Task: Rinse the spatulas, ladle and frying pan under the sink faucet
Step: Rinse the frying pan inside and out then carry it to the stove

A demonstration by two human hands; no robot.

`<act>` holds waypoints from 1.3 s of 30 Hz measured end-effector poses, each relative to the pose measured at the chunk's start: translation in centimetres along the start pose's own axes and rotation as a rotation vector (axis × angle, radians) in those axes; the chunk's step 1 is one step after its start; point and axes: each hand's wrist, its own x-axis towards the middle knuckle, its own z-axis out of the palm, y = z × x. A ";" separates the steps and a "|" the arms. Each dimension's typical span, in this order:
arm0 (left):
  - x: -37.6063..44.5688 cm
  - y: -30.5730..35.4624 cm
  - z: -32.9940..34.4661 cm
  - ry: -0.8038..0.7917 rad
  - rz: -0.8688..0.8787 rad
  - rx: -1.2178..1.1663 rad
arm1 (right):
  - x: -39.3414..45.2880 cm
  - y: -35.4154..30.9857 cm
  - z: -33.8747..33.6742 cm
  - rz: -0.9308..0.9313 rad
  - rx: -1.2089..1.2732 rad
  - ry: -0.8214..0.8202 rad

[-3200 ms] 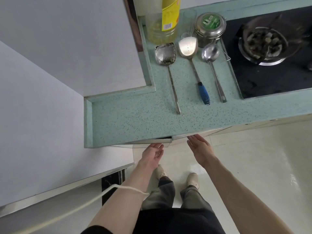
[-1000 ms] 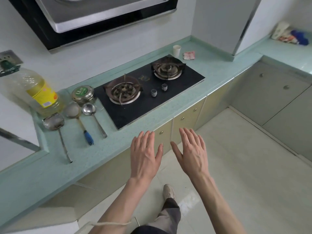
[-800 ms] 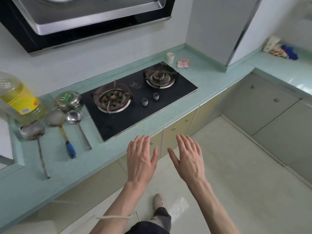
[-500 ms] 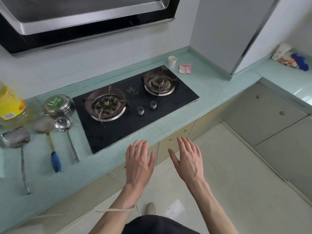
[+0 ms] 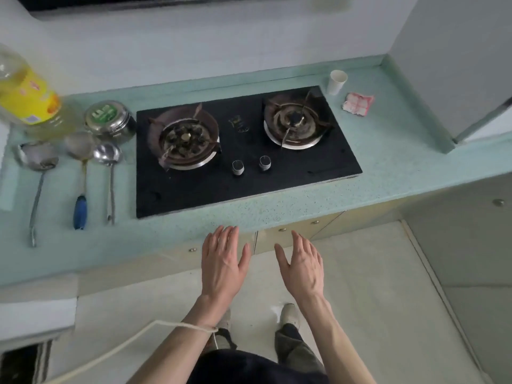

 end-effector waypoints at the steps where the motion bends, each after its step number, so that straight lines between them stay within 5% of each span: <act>1: -0.3 0.9 0.4 0.015 -0.051 0.006 | 0.9 0.8 -0.3 0.008 0.074 -0.068; 5: -1.1 4.1 1.8 0.054 -0.244 0.027 | 4.2 2.9 -1.0 0.080 0.402 -0.294; 12: -0.5 5.6 5.2 0.016 -0.536 -0.063 | 8.6 4.8 0.8 0.118 0.494 -0.396; 18: 2.7 4.3 8.6 -0.011 -1.070 -0.583 | 12.5 4.9 4.5 0.643 0.961 -0.480; 22: 4.9 1.9 11.7 0.052 -1.425 -1.015 | 14.3 4.9 6.8 0.799 1.300 -0.460; 31: 6.3 0.7 14.1 0.112 -1.463 -1.695 | 14.9 4.1 9.1 0.841 1.579 -0.486; 39: 7.0 2.1 15.5 0.193 -1.479 -1.836 | 14.2 4.0 8.7 0.851 1.628 -0.493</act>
